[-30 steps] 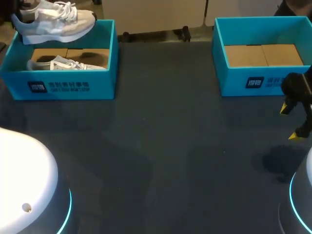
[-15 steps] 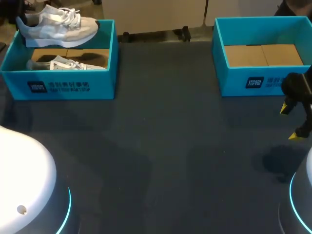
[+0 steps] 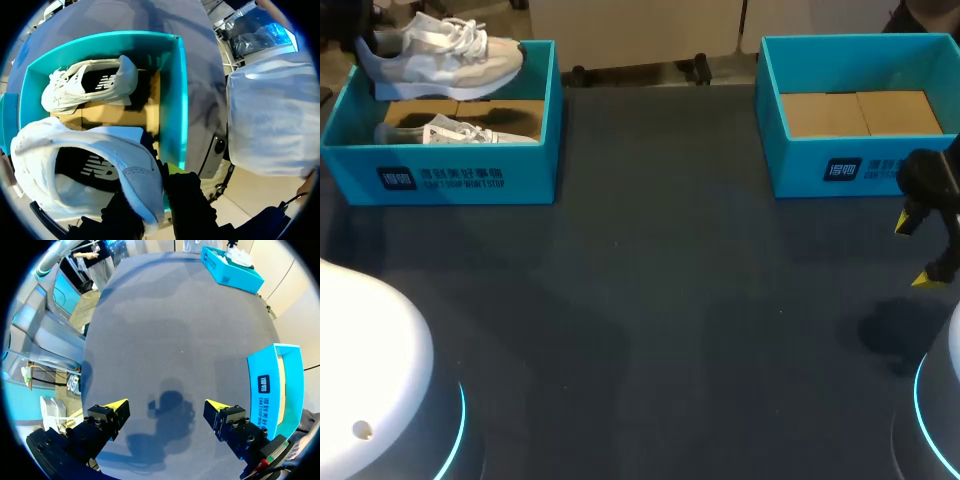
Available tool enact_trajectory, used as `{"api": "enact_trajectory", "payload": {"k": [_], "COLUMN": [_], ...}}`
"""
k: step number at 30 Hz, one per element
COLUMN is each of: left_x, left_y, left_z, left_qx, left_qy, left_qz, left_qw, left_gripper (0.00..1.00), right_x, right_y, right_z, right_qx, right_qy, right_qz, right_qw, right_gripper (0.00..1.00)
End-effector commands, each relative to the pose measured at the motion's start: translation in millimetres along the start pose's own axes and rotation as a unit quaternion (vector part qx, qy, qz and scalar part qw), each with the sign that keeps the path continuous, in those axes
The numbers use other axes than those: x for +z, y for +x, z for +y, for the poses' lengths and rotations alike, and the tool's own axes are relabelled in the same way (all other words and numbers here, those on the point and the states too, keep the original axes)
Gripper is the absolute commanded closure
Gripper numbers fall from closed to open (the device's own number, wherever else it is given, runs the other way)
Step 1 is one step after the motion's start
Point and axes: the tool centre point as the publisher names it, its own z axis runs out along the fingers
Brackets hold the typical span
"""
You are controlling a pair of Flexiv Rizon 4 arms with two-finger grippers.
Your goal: Take the shoe out of the shoebox, open the shoe tongue, remove and reinsert the insole, then place the shoe into the shoebox
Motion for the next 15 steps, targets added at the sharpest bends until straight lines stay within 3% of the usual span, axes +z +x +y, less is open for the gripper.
{"api": "enact_trajectory", "payload": {"k": [1,15], "left_x": [12,36], "left_y": [-5.1,-11.0], "left_z": [-1,-1], "left_qx": [0.002,-0.011], "left_qy": [-0.002,-0.005], "left_qz": [0.003,0.016], "left_qw": [1.0,1.0], "left_gripper": [1.0,1.0], "right_x": [1,1], "right_y": [0.0,0.0], "right_z": [0.2,0.2], "right_qx": [0.0,0.0], "right_qy": [0.001,0.001], "right_qz": [0.0,0.0], "right_qw": [1.0,1.0], "right_gripper": [0.0,0.0]}}
